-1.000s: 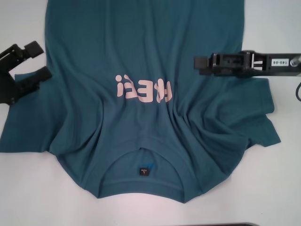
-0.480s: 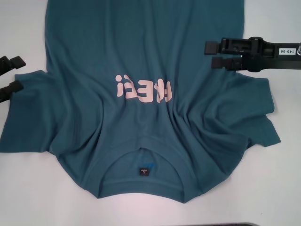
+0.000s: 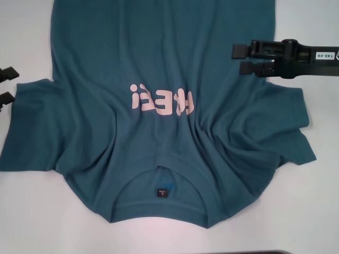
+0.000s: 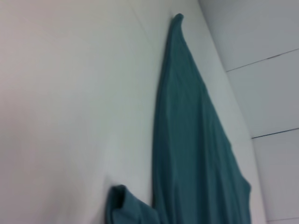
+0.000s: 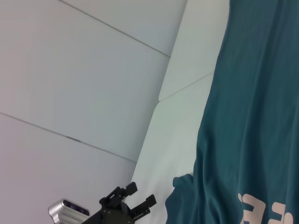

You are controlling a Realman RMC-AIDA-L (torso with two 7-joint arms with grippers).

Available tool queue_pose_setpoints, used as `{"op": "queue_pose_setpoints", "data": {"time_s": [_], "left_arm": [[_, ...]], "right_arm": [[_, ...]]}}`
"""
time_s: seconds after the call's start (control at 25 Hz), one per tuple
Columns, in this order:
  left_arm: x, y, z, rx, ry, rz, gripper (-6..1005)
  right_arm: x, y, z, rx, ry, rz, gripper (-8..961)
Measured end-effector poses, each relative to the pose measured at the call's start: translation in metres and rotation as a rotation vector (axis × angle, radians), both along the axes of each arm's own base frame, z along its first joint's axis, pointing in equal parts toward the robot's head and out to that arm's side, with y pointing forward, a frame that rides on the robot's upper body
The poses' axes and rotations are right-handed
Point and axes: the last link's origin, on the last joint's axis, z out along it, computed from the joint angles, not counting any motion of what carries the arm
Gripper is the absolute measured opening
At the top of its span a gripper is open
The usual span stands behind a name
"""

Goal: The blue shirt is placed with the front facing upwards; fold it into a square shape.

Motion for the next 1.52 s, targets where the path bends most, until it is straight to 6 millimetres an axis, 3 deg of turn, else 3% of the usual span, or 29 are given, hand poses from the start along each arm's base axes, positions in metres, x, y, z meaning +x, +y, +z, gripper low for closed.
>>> {"op": "queue_pose_setpoints", "data": {"time_s": [0.36, 1.52], "left_arm": [[-0.006, 0.006, 0.0, -0.023, 0.118, -0.027, 764], [-0.011, 0.013, -0.009, -0.046, 0.225, -0.021, 765]], "right_arm": [[0.002, -0.001, 0.002, 0.007, -0.001, -0.004, 940], [0.005, -0.002, 0.003, 0.013, 0.006, -0.016, 940]]}}
